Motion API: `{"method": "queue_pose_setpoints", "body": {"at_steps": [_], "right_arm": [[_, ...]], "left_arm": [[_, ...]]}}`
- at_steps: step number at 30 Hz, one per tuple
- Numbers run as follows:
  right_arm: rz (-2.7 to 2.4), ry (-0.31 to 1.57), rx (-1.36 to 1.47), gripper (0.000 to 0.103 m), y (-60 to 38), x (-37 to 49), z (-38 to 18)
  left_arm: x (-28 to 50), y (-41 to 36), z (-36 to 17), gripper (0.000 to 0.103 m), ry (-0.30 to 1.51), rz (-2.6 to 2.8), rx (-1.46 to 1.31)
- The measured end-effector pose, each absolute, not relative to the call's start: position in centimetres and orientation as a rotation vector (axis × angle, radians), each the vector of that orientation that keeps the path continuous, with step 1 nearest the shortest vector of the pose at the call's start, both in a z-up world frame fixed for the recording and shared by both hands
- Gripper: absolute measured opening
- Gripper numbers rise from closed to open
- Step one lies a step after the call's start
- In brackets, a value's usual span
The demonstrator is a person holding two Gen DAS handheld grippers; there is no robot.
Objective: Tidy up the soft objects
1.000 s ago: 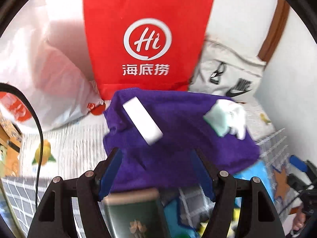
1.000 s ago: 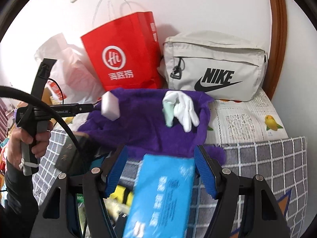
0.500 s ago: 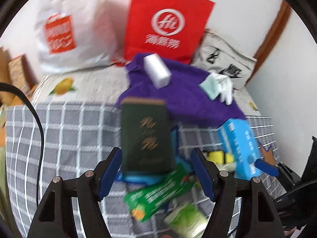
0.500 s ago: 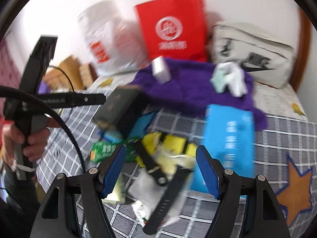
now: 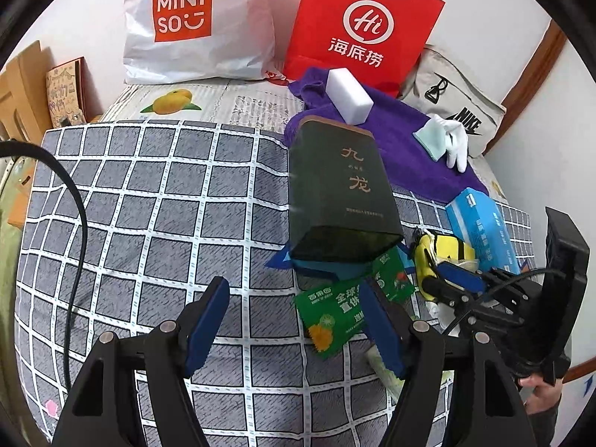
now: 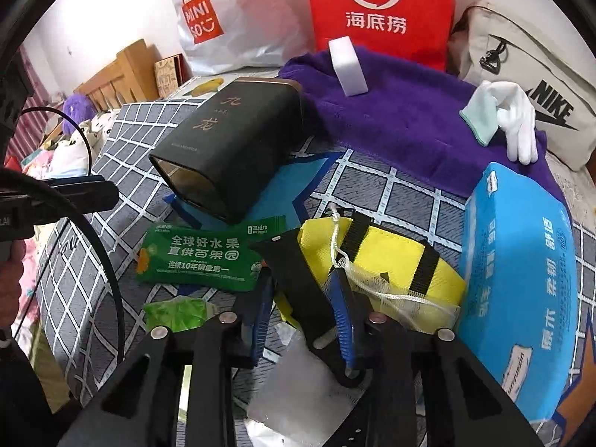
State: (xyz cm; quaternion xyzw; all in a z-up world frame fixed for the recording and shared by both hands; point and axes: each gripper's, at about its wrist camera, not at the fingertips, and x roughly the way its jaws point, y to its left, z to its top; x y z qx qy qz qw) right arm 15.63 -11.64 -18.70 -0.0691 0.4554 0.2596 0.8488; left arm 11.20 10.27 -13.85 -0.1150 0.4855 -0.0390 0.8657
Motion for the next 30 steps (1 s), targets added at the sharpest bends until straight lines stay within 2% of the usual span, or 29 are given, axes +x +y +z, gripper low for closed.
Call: {"method": "queue_pose_setpoints", "body": {"at_steps": [2, 4, 6, 7, 13, 20, 25, 26, 30], "right_arm": [[0.554, 0.961, -0.109, 0.021, -12.3, 15.5, -18.1], [0.565, 0.954, -0.090, 0.020, -12.7, 15.2, -17.2], [0.578, 0.938, -0.087, 0.011, -12.8, 14.9, -16.6], [0.578, 0.940, -0.086, 0.010, -12.8, 14.9, -16.5], [0.557, 0.981, -0.055, 0.009, -12.8, 15.9, -17.6], [0.474, 0.985, -0.157, 0.010, -12.3, 17.3, -18.3], [0.464, 0.996, -0.147, 0.007, -13.2, 17.8, -18.2], [0.469, 1.008, -0.138, 0.003, -13.2, 18.0, -18.5], [0.477, 0.994, -0.107, 0.003, -13.6, 17.7, -17.9]], "left_arm": [[11.0, 10.3, -13.9, 0.070, 1.014, -0.093, -0.244], [10.9, 10.4, -14.0, 0.070, 1.016, -0.102, -0.247], [10.8, 10.4, -14.0, 0.070, 1.014, -0.111, -0.255], [10.8, 10.3, -14.0, 0.070, 1.016, -0.115, -0.258], [10.6, 9.8, -14.3, 0.070, 1.026, -0.133, -0.251], [10.2, 9.7, -14.4, 0.070, 1.035, -0.129, -0.251], [9.9, 9.4, -14.4, 0.070, 1.037, -0.128, -0.238], [9.8, 9.3, -14.4, 0.070, 1.039, -0.129, -0.241], [9.7, 8.9, -14.4, 0.070, 1.037, -0.137, -0.238]]}}
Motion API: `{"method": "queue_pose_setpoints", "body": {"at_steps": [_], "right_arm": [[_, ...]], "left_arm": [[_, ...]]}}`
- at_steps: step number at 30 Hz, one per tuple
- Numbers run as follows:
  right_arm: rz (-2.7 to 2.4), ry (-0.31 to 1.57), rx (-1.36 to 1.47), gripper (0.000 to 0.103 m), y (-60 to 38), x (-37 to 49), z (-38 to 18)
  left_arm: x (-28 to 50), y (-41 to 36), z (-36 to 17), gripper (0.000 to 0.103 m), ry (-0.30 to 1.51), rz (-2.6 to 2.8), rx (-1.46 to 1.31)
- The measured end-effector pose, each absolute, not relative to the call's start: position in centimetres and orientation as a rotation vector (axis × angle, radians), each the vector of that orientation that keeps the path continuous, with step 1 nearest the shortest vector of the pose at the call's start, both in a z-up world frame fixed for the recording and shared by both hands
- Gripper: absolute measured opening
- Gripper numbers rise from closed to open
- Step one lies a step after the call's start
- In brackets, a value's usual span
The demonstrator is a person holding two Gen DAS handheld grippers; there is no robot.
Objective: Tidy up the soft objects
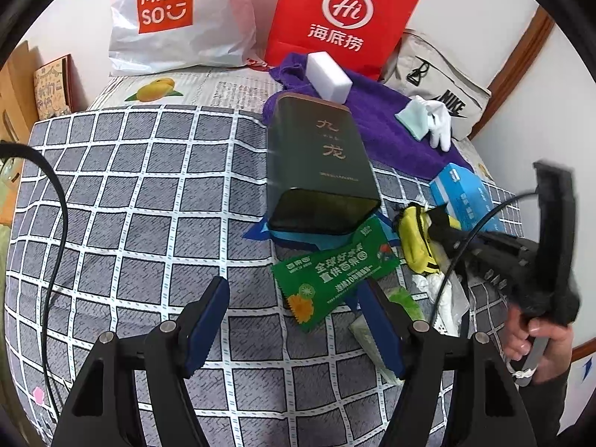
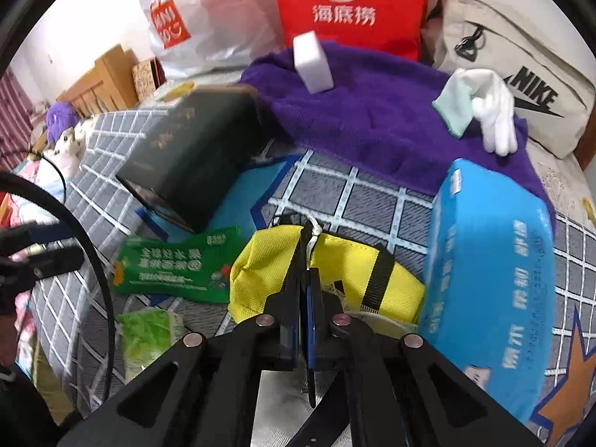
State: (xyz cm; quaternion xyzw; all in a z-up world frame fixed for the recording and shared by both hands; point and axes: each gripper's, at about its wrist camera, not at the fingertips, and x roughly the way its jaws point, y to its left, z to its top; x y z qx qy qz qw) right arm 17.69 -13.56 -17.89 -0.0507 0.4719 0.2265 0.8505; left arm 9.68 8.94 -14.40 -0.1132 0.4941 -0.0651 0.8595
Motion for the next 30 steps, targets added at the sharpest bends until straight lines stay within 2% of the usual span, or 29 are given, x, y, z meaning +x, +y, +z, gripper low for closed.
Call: {"method": "queue_pose_setpoints", "body": {"at_steps": [2, 9, 12, 16, 22, 24, 30], "right_arm": [[0.516, 0.962, -0.010, 0.003, -14.5, 17.4, -16.2], [0.494, 0.882, 0.023, 0.003, -16.2, 15.7, -12.9], [0.483, 0.855, 0.019, 0.003, -17.0, 14.6, -11.9], [0.480, 0.820, 0.036, 0.003, -18.7, 12.3, -10.7], [0.451, 0.794, 0.037, 0.003, -21.3, 9.2, -10.4], [0.445, 0.792, 0.043, 0.003, -22.0, 8.5, -10.6], [0.438, 0.795, 0.076, 0.003, -23.5, 7.1, -11.5]], "left_arm": [[9.5, 8.7, -14.2, 0.070, 1.032, -0.153, -0.232], [9.1, 6.6, -14.5, 0.070, 1.053, -0.259, -0.229], [9.0, 4.9, -15.2, 0.076, 1.087, -0.284, -0.206], [8.8, 2.6, -16.1, 0.077, 1.111, -0.288, -0.183], [9.2, 0.1, -17.5, 0.078, 1.159, -0.264, -0.190], [9.5, -0.8, -17.9, 0.084, 1.172, -0.255, -0.194], [10.0, -3.1, -18.9, 0.082, 1.174, -0.178, -0.076]]}}
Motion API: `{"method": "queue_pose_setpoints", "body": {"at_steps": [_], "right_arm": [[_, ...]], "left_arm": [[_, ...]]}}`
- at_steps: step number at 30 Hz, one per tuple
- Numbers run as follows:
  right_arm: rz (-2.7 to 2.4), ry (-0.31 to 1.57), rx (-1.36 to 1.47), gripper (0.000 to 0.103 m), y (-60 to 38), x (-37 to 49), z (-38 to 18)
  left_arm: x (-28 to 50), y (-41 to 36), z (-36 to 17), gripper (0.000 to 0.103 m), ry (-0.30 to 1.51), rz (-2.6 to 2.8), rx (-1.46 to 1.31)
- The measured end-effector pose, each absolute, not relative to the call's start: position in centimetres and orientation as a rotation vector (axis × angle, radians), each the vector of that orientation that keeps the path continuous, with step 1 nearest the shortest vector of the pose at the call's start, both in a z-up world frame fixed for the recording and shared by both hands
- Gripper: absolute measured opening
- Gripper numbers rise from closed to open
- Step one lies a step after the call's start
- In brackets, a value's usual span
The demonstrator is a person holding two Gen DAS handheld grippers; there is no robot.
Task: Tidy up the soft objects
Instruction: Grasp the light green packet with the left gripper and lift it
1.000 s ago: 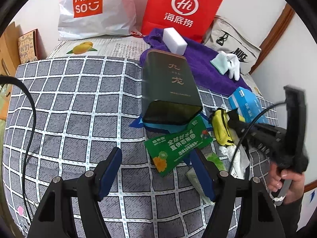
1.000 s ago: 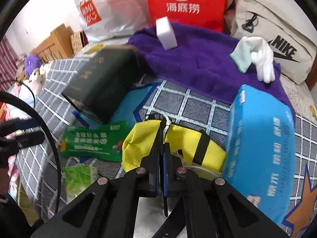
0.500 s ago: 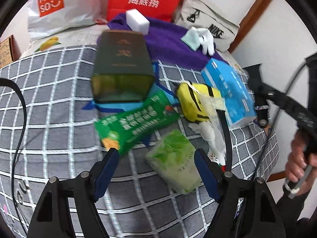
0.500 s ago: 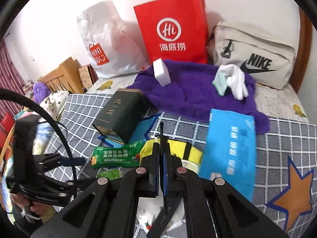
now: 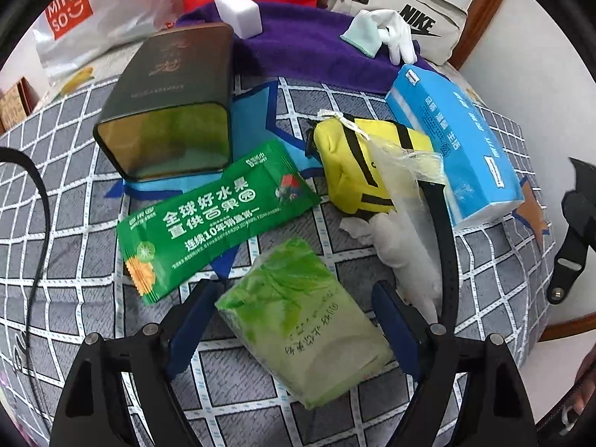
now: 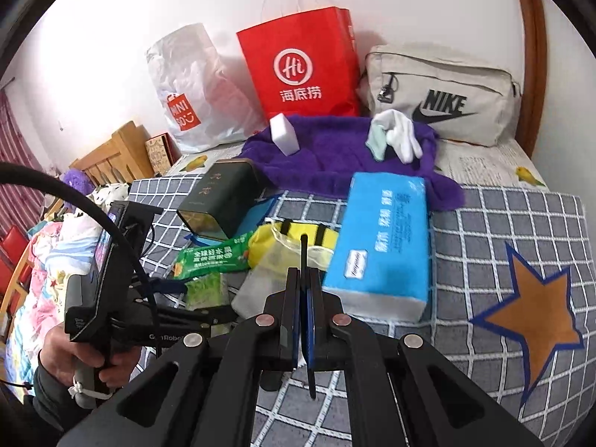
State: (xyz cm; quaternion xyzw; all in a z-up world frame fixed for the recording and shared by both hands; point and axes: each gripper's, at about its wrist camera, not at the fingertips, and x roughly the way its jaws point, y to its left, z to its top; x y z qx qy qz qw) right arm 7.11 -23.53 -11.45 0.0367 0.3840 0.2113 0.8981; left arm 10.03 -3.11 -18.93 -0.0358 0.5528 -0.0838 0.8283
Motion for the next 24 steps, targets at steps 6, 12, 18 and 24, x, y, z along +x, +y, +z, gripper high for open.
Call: {"method": "queue_pose_setpoints", "body": {"at_steps": [6, 12, 18, 24], "right_arm": [[0.423, 0.806, 0.106, 0.003, -24.6, 6.8, -11.9], [0.406, 0.799, 0.125, 0.003, -24.8, 6.5, -11.7], [0.397, 0.796, 0.161, 0.003, -25.4, 6.3, -11.4], [0.393, 0.780, 0.166, 0.003, -25.5, 6.6, -10.5]], "left_arm": [[10.0, -2.5, -18.5, 0.068, 1.151, -0.185, -0.083], [9.7, -1.1, -17.2, 0.068, 1.121, -0.200, -0.091], [9.2, 0.5, -15.1, 0.068, 1.075, -0.203, -0.116], [9.3, 1.0, -13.1, 0.068, 1.027, -0.218, -0.129]]}}
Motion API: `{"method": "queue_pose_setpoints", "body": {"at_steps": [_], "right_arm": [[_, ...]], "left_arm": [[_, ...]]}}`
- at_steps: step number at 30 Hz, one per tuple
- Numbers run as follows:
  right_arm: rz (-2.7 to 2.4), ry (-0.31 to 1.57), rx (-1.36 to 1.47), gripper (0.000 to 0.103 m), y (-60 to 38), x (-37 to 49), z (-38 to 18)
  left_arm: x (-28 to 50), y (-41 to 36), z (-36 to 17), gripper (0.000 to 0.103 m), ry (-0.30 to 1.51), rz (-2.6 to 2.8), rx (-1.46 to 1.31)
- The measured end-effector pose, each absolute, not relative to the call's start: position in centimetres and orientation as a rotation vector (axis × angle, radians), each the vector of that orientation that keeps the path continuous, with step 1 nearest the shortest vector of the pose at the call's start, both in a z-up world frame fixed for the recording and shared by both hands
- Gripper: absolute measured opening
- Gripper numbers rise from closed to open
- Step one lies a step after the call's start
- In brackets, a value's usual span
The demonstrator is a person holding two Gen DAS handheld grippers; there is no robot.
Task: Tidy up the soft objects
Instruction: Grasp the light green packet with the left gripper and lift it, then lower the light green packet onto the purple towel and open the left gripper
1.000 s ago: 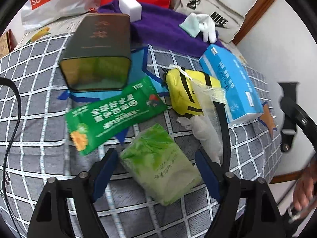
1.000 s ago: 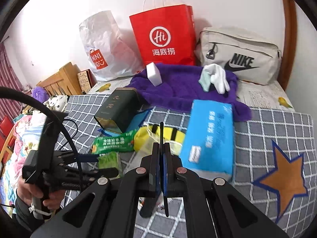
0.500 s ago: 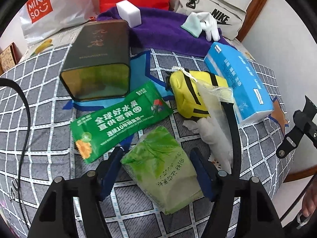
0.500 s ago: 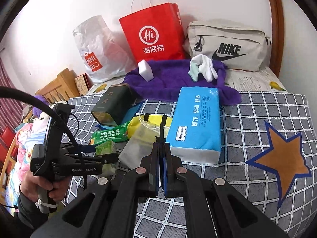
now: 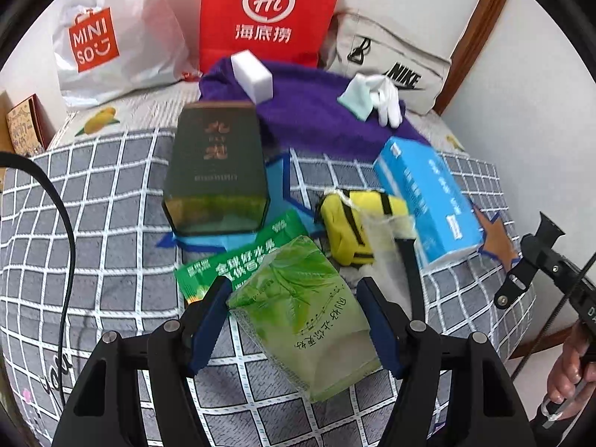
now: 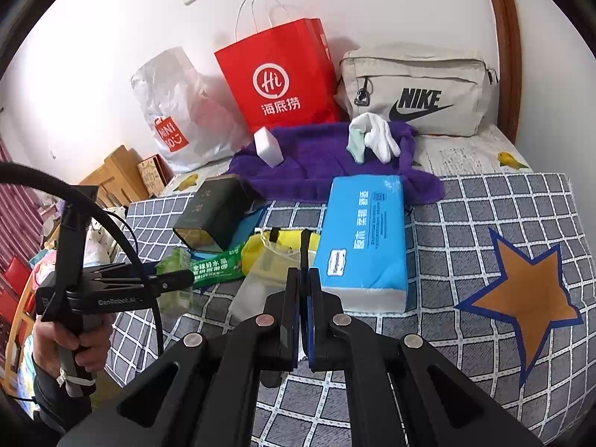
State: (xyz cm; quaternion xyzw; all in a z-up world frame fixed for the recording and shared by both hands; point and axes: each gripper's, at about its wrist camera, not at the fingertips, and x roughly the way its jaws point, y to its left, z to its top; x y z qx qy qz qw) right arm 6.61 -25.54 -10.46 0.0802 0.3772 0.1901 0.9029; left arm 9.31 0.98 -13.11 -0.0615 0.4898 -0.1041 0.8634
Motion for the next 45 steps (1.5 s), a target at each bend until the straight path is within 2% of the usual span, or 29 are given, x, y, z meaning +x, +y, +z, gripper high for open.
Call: {"method": "queue_pose_setpoints", "body": {"at_steps": [20, 45], "right_arm": [[0.391, 0.780, 0.135, 0.003, -24.8, 9.0, -9.2], [0.374, 0.776, 0.107, 0.003, -24.4, 15.8, -8.3]], "left_arm": [[12.4, 2.3, -8.8, 0.068, 0.942, -0.226, -0.120], [22.1, 3.0, -7.2, 0.068, 0.891, -0.215, -0.107]]}}
